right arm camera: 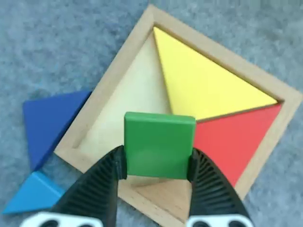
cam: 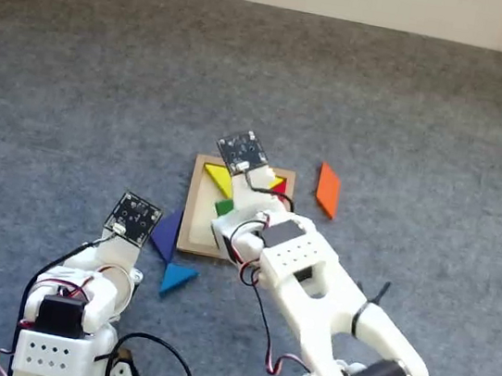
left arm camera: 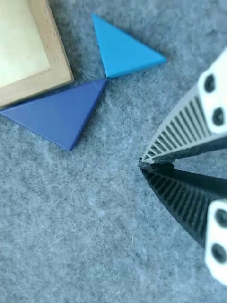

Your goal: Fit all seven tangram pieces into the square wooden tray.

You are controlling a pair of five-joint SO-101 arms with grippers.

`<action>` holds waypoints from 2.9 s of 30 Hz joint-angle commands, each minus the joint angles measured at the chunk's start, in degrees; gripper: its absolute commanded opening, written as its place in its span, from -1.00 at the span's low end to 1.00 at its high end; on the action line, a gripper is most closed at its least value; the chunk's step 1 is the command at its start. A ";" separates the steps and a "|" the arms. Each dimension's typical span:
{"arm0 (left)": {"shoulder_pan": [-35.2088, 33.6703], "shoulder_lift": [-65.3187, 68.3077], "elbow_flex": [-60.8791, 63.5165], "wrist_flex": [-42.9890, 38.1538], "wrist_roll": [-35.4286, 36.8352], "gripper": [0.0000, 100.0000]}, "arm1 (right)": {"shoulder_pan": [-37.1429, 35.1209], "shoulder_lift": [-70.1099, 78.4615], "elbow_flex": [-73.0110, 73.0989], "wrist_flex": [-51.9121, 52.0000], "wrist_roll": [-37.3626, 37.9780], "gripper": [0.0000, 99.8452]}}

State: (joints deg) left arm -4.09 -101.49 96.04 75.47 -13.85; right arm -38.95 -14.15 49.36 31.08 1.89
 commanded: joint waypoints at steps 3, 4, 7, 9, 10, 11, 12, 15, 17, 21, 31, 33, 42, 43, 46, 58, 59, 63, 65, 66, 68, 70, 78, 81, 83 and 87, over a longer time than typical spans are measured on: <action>-0.48 -2.86 1.10 0.26 -0.70 -0.99 | 0.66 2.07 -0.75 -1.80 1.76 -0.87; -0.48 -2.86 1.10 0.26 -0.70 -0.99 | 0.66 2.07 -0.66 -1.80 1.76 -0.87; -0.48 -2.86 1.10 0.26 -0.70 -0.99 | 0.66 1.98 -0.84 2.51 1.76 -0.77; -0.48 -2.86 1.10 0.26 -0.70 -0.99 | 0.66 1.98 -1.27 4.88 1.41 -0.61; -0.48 -2.86 1.10 0.26 -0.70 -0.99 | 0.66 1.98 -1.71 5.14 1.32 -0.53; -0.48 -2.86 1.10 0.26 -0.70 -0.99 | 0.66 2.42 -1.98 5.14 1.32 -0.46; -0.48 -2.86 1.10 0.26 -0.70 -0.99 | 0.66 2.51 -2.07 5.14 1.49 -0.40; -0.48 -2.86 1.10 0.26 -0.70 -0.99 | 0.66 1.98 -1.98 5.14 1.58 -0.38; -0.48 -2.86 1.10 0.26 -0.70 -0.99 | 0.66 1.98 -2.33 5.14 1.67 -0.39; -0.48 -2.86 1.10 0.26 -0.70 -0.99 | 0.66 1.89 -2.42 5.14 1.67 -0.49; -0.48 -2.86 1.10 0.26 -0.70 -0.99 | 0.75 -9.71 -1.98 4.79 1.41 -0.96; -0.48 -2.86 1.10 0.26 -0.70 -0.99 | 0.75 -10.15 -1.89 4.79 1.41 -0.98; -0.48 -2.86 1.10 0.26 -0.70 -0.99 | 0.66 -8.31 -1.71 4.79 1.32 -0.98; -0.48 -2.86 1.10 0.26 -0.70 -0.99 | 0.66 -6.81 -1.71 4.79 1.32 -0.98; -0.48 -2.86 1.10 0.26 -0.70 -0.99 | 0.66 -0.92 -2.07 4.79 1.32 -0.99; -0.48 -2.86 1.10 0.26 -0.70 -0.99 | 6.99 6.46 -2.68 13.67 1.76 -0.99; -0.48 -2.86 1.10 0.26 -0.70 -0.99 | 7.60 6.46 -3.56 14.81 1.76 -0.99; -0.48 -2.86 1.10 0.26 -0.70 -0.99 | 8.75 6.46 -7.34 17.80 1.76 -0.99; -0.48 -2.86 1.10 0.26 -0.70 -0.99 | 8.75 6.46 -8.57 18.42 1.76 -0.99; -0.48 -2.86 1.10 0.26 -0.70 -0.99 | 8.75 6.46 -9.19 18.59 1.76 -0.99; -0.48 -2.86 1.10 0.26 -0.70 -0.99 | 8.75 6.46 -10.24 18.59 1.76 -0.99; -0.48 -2.86 1.10 0.26 -0.70 -0.99 | 8.75 6.37 -11.38 18.59 1.76 -0.99; -0.48 -2.86 1.10 0.26 -0.70 -0.99 | 8.66 6.37 -13.93 18.68 1.76 -0.99; -0.48 -2.86 1.10 0.26 -0.70 -0.99 | 8.66 4.00 -13.49 18.68 1.67 -0.99; -0.48 -2.86 1.10 0.26 -0.70 -0.99 | 8.75 0.75 -13.49 18.68 1.67 -0.99; -0.48 -2.86 1.10 0.26 -0.70 -0.99 | 8.75 -4.97 -12.97 18.59 1.41 -0.99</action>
State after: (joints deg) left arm -4.09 -101.49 96.04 75.47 -13.85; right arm -31.12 -13.45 39.34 49.45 3.30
